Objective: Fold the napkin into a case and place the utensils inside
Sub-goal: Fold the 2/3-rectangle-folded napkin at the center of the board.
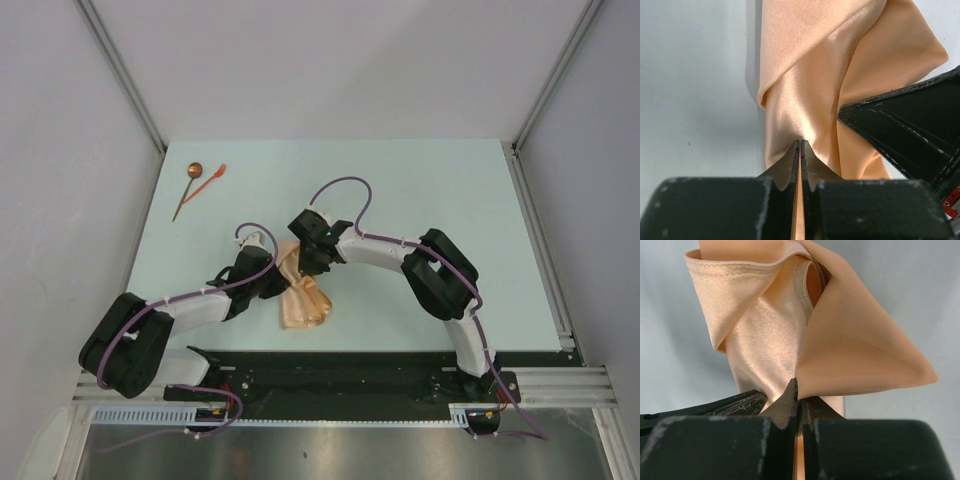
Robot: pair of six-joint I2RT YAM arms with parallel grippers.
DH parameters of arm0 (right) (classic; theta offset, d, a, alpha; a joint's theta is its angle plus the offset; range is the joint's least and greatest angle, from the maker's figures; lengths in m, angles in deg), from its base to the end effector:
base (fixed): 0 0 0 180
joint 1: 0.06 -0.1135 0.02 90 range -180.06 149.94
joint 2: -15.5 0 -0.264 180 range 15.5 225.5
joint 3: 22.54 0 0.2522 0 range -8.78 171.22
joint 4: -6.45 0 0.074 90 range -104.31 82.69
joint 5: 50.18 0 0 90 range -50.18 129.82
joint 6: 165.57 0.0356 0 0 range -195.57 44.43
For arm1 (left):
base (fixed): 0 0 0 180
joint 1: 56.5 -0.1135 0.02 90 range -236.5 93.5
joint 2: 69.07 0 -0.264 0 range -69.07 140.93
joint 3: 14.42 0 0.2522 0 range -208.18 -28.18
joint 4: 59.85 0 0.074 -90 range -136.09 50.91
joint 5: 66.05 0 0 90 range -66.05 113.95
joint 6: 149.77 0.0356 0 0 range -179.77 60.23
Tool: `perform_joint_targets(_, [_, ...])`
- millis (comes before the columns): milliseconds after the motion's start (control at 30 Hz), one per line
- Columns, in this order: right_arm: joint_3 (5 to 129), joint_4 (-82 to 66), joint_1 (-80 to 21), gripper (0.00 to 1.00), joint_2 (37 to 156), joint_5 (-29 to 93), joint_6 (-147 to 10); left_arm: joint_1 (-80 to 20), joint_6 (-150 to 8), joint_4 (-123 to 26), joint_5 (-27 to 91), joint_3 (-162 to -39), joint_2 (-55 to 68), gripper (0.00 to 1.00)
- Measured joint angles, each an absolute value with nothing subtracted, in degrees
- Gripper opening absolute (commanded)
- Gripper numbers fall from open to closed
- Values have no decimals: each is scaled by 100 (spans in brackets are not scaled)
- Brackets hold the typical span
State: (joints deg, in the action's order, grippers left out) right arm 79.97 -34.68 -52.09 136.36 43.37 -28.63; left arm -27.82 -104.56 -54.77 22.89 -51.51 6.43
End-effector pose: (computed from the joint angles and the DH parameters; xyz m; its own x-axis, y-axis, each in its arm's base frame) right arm 0.2789 0.3537 0.1664 -0.9226 0.0031 -0.3857 -0.1368 0.9324 0.3346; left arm 0.2030 -0.1103 0.1370 -0.7583 -0.3881 -0.5238 -0.0932 0.8598 -0.5021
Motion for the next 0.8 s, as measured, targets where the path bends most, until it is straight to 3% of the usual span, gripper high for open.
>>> perform_joint_targets(800, [7578, -2850, -5238, 1, 13339, 4223, -2109, -2779, -10432, -5480, 2468, -5151, 634, 5])
